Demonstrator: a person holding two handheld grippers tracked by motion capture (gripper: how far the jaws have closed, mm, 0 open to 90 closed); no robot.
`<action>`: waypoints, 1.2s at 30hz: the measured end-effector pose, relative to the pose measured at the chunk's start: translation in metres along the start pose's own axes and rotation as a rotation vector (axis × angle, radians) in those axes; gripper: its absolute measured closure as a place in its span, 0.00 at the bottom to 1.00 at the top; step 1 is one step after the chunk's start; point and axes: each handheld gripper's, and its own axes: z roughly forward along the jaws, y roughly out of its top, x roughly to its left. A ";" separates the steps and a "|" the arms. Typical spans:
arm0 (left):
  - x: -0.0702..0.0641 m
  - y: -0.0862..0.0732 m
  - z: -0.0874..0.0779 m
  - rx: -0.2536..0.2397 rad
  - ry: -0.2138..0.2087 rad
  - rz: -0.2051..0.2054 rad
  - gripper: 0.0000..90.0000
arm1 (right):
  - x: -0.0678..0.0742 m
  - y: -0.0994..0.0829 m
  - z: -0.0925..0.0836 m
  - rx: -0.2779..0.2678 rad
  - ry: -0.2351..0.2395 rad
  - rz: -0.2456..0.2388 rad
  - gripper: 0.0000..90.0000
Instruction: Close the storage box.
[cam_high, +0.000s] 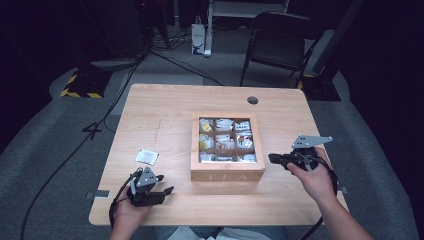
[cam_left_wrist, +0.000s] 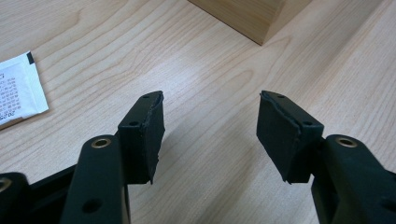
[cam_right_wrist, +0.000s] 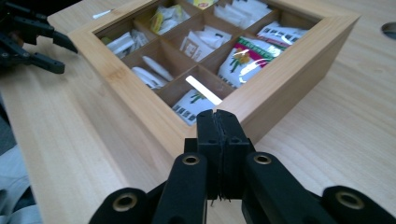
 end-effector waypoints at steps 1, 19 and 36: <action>0.000 0.000 0.000 0.002 0.000 0.001 0.47 | -0.004 -0.003 -0.001 -0.016 -0.003 0.004 0.98; 0.003 -0.007 -0.003 0.013 0.013 -0.022 0.47 | -0.066 -0.050 -0.014 -0.080 -0.126 0.078 0.85; 0.004 -0.007 -0.003 0.016 0.025 -0.029 0.46 | -0.118 -0.096 -0.003 -0.093 -0.261 0.183 0.54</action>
